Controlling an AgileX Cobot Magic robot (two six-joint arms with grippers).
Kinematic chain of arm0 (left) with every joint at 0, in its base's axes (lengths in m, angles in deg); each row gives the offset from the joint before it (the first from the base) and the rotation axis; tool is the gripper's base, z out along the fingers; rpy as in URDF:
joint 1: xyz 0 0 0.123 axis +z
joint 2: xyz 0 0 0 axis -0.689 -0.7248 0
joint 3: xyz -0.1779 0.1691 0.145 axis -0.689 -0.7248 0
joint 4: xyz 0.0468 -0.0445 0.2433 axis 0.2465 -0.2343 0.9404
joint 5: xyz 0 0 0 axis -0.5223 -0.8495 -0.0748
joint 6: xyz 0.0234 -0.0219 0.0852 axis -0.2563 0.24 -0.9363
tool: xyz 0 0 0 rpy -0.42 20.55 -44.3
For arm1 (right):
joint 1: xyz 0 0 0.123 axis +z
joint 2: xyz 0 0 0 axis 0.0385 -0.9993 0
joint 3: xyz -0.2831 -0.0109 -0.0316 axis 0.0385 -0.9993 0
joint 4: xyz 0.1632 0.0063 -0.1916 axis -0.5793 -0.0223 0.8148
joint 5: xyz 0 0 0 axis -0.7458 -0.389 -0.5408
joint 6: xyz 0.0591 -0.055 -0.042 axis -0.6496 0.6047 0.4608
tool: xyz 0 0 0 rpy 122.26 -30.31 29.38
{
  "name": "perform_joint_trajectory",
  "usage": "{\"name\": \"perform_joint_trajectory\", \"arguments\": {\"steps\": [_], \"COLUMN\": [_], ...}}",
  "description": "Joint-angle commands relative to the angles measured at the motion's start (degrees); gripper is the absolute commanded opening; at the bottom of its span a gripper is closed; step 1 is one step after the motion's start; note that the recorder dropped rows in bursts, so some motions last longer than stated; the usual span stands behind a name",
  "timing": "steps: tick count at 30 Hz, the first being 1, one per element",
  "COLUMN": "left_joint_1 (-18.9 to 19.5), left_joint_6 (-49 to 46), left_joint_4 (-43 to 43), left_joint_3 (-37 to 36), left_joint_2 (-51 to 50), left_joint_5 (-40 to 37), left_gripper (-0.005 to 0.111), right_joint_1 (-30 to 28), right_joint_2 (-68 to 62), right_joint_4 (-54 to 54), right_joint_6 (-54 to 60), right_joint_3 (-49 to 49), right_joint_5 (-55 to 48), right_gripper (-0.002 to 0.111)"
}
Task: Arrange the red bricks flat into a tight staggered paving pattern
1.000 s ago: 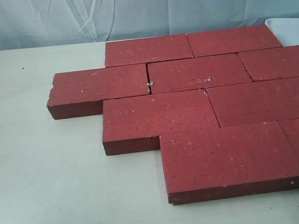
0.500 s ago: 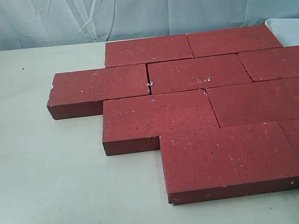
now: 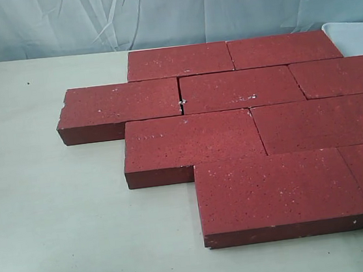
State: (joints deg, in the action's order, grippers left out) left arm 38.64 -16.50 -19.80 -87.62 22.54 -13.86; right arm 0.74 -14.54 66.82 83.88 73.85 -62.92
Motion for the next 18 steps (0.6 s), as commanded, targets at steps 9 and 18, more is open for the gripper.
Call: {"name": "perform_joint_trajectory", "arguments": {"steps": [9, 18], "left_joint_1": [-0.32, -0.32], "left_joint_6": [2.77, 2.48], "left_joint_4": [2.06, 2.06], "left_joint_3": [-0.28, -0.28], "left_joint_2": [0.24, 0.24], "left_joint_5": [0.83, 0.83], "left_gripper": [0.0, 0.0], "right_joint_1": [-0.26, -0.26], "right_joint_2": [0.37, 0.37], "right_joint_4": [0.22, 0.22], "right_joint_6": [0.15, 0.15], "right_joint_3": [-0.12, -0.12], "right_joint_5": [0.42, 0.42], "right_gripper": [-0.001, -0.001]}}
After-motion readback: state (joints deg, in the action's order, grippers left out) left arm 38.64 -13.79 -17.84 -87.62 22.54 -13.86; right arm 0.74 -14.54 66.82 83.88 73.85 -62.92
